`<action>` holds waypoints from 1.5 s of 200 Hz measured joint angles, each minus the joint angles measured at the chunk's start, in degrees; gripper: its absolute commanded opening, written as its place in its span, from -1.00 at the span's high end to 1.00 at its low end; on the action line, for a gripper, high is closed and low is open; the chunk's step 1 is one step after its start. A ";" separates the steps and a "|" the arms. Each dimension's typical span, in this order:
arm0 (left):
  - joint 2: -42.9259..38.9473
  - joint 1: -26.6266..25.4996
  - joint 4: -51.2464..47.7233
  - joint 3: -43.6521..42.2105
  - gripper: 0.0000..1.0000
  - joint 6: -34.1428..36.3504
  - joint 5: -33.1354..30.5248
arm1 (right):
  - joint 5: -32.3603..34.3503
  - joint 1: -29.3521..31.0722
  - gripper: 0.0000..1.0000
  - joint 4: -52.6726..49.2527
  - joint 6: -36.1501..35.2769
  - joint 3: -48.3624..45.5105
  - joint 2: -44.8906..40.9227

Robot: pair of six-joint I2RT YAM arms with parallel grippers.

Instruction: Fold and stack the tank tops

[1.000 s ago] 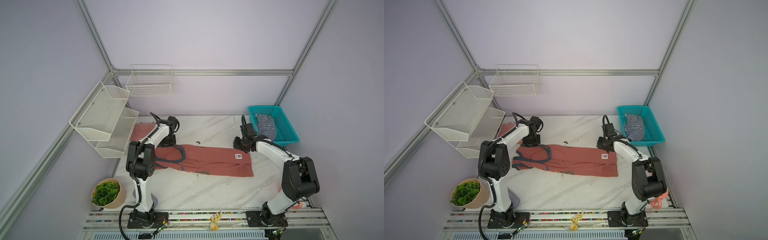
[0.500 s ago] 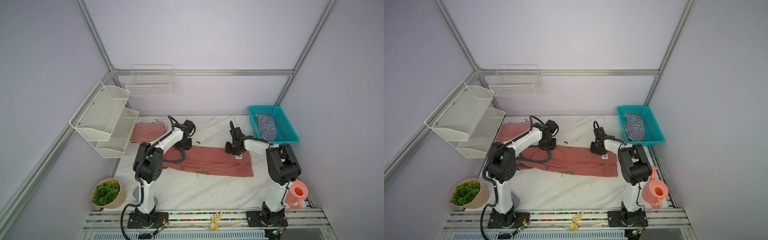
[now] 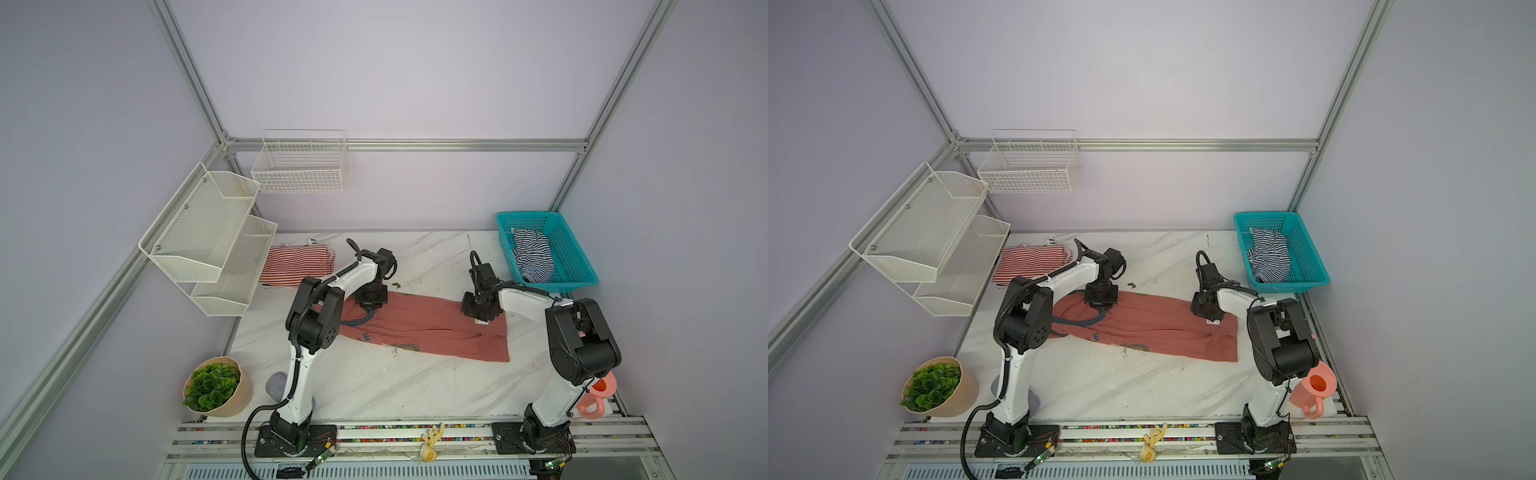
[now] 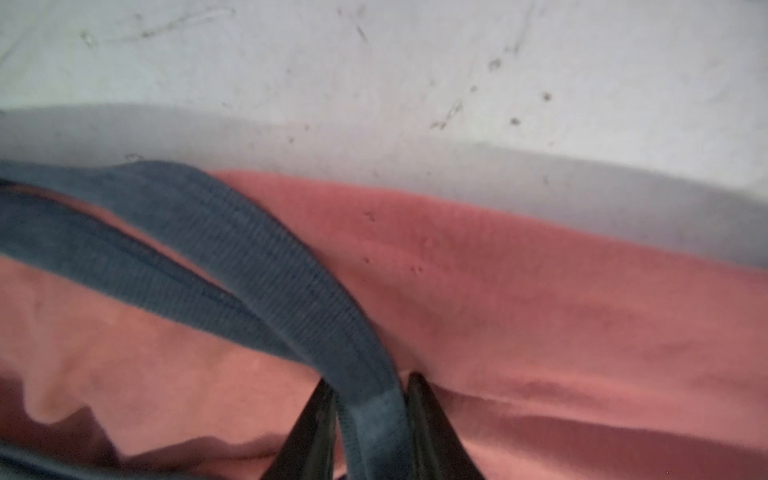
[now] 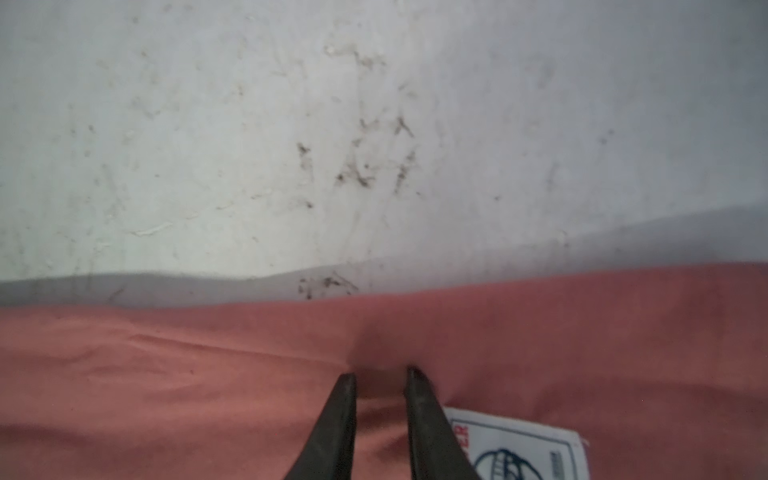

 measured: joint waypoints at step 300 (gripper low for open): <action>27.80 -4.57 24.33 42.21 0.15 10.12 20.85 | -6.51 38.91 0.32 -5.99 27.93 -7.65 -8.66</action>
